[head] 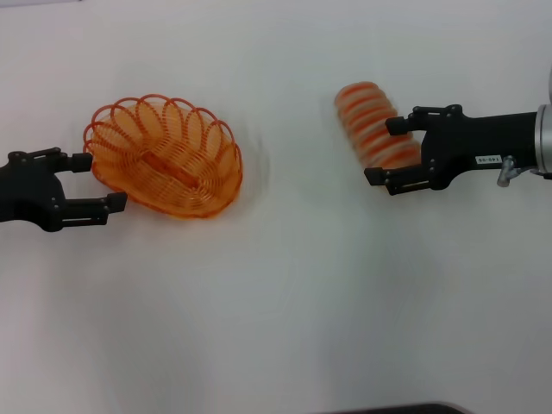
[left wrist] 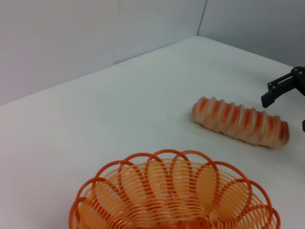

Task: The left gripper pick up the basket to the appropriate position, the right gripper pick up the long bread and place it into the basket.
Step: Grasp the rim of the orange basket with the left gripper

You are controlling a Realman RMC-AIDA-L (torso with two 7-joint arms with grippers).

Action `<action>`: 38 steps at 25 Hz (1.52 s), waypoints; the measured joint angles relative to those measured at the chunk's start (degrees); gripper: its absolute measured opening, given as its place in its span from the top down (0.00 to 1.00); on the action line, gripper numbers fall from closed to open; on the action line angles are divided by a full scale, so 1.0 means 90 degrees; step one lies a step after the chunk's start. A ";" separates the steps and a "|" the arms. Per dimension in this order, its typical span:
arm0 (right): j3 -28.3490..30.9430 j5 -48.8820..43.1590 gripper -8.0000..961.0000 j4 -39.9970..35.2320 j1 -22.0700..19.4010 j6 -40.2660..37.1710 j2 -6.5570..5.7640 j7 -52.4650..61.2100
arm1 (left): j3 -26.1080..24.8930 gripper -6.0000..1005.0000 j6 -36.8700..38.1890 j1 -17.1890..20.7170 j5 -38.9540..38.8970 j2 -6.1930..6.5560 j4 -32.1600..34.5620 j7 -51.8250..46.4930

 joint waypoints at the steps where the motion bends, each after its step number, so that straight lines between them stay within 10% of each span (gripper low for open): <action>1: 0.0000 0.0001 0.03 0.0000 0.0005 0.0000 0.0000 0.0000 | 0.0000 0.14 0.0000 0.0000 0.0000 0.0000 0.0000 0.0000; 15: 0.0011 0.0022 0.03 -0.0009 0.0055 -0.0001 0.0011 0.0045 | -0.0887 0.14 -0.0793 -0.0628 -0.0035 0.0005 -0.0001 -0.1585; 22: 0.0082 0.0024 0.03 0.0028 0.0121 0.0023 0.0016 0.0061 | 0.0820 0.14 -0.2095 -0.1247 0.1071 0.0150 0.0334 -0.3927; 38: 0.0107 0.0090 0.03 0.0031 0.0125 0.0106 0.0007 0.0019 | 0.2001 0.14 -0.1835 -0.2122 0.3093 0.0079 0.0293 -0.4906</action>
